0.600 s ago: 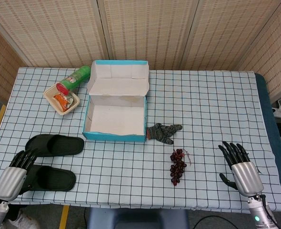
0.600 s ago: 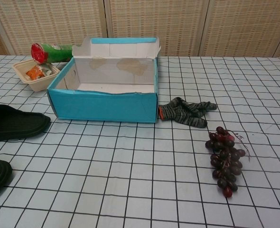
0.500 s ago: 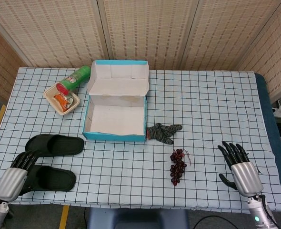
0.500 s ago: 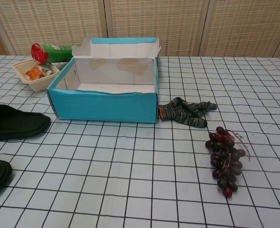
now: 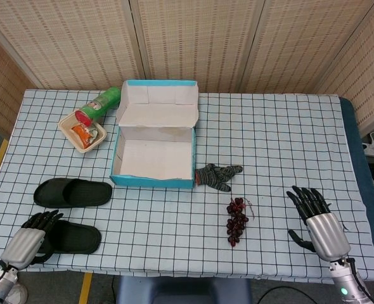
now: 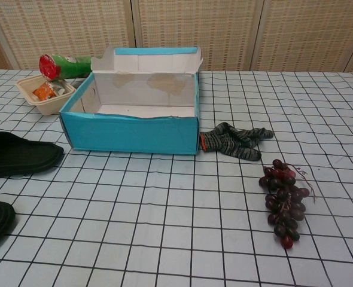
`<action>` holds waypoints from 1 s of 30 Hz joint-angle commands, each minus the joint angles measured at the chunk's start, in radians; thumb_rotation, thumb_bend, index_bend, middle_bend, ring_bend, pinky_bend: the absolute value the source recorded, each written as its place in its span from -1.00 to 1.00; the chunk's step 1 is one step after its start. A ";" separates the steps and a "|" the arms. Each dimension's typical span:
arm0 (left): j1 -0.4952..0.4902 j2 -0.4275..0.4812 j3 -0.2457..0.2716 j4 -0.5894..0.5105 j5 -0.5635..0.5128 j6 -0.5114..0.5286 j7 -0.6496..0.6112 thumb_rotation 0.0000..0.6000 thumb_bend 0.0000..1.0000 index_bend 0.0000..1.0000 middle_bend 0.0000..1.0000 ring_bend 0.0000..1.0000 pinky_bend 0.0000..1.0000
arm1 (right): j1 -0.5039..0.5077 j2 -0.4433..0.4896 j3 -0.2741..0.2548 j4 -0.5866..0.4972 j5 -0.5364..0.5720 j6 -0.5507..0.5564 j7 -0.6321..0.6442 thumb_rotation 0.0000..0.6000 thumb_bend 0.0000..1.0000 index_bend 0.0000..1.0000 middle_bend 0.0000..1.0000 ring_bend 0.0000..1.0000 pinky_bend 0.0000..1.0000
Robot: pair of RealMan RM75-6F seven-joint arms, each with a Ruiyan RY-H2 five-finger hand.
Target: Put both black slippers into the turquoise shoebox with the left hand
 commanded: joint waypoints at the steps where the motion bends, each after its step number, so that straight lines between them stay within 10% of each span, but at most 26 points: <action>1: -0.009 -0.007 -0.005 -0.001 -0.033 -0.028 0.031 1.00 -0.34 -1.00 -1.00 -1.00 -0.88 | -0.001 0.001 -0.003 0.000 -0.002 0.000 -0.001 1.00 -0.69 -1.00 -1.00 -1.00 -1.00; 30: -0.069 -0.038 -0.003 0.021 -0.129 -0.177 0.175 1.00 -0.33 -1.00 -1.00 -1.00 -0.82 | 0.000 -0.020 -0.010 0.023 0.022 -0.035 -0.004 1.00 -0.69 -1.00 -1.00 -1.00 -1.00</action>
